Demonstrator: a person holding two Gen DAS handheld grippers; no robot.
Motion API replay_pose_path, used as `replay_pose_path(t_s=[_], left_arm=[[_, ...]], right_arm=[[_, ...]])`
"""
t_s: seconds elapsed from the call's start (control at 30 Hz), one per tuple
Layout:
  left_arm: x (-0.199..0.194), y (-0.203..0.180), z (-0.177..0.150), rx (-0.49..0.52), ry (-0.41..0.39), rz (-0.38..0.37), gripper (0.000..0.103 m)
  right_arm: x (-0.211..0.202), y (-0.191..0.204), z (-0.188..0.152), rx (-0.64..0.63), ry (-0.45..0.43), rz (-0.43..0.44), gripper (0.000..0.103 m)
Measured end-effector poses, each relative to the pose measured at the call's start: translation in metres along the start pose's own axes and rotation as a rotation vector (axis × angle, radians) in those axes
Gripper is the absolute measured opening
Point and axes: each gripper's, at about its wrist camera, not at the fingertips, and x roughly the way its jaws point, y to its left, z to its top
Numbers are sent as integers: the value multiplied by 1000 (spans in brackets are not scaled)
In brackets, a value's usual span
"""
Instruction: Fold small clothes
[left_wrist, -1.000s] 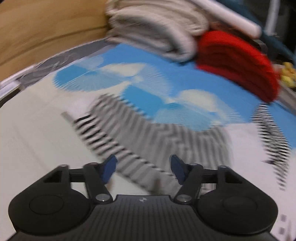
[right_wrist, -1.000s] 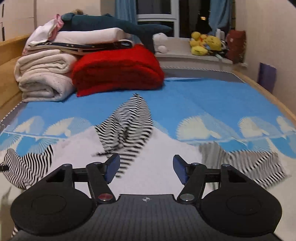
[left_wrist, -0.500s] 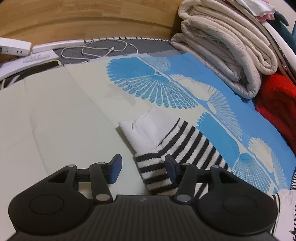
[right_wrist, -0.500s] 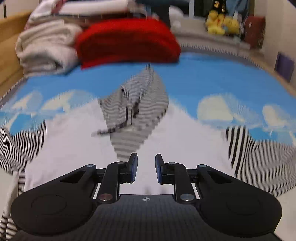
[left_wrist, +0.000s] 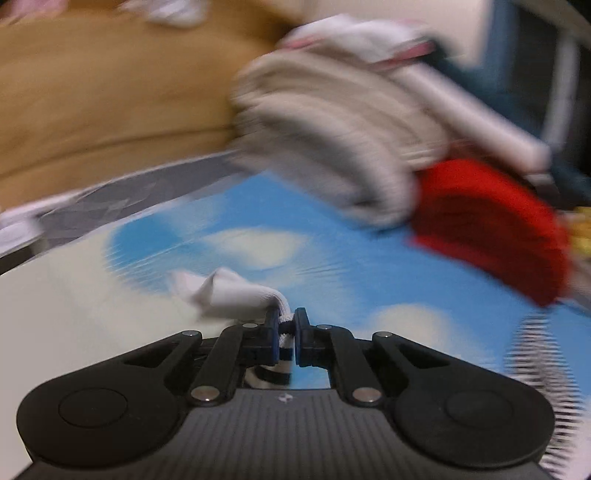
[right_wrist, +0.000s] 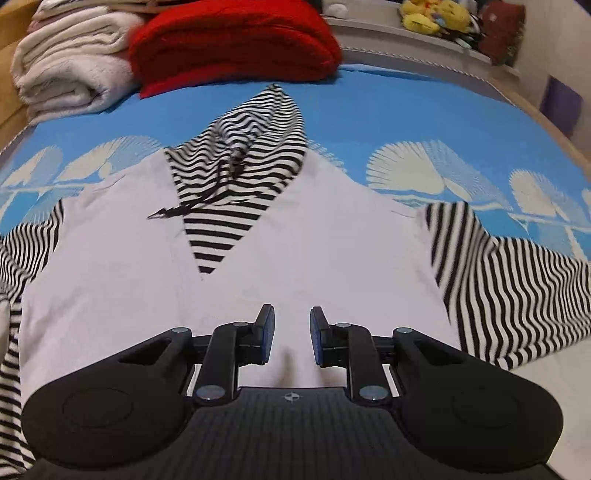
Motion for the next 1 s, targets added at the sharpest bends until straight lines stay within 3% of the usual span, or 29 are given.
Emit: replay_pose_path(t_s=[0.1, 0.2, 0.27, 0.3, 0.33, 0.4, 0.53, 0.6, 0.67, 0.8, 0.9, 1.0], left_arm=[[-43, -83, -4, 45, 9, -225, 8], [-89, -170, -28, 81, 70, -470, 8], [-108, -218, -54, 84, 172, -610, 12], [-110, -241, -70, 80, 277, -690, 28], [-108, -256, -84, 83, 370, -732, 37], [-109, -265, -99, 87, 431, -676, 36], [-112, -234, -102, 99, 333, -567, 36], [-101, -218, -105, 119, 312, -447, 36], [-79, -207, -106, 153, 367, -298, 36], [-43, -173, -94, 142, 369, -133, 36], [-28, -150, -81, 92, 381, -81, 36], [-22, -144, -77, 80, 392, -90, 36]], right_arm=[[-4, -12, 1, 57, -5, 8, 22], [-7, -29, 1, 134, -15, 10, 22], [-7, -42, 2, 204, -17, 24, 22], [-8, -51, 1, 248, -18, 37, 22], [-8, -58, 0, 288, -21, 47, 22], [-6, -71, -1, 359, -22, 62, 23], [1, -90, -8, 458, 1, 73, 27], [8, -93, -11, 470, 14, 76, 27], [16, -94, -13, 480, 25, 69, 27], [44, -91, -14, 501, 74, 79, 27], [65, -79, -14, 470, 111, 69, 27], [78, -67, -14, 435, 122, 56, 27]])
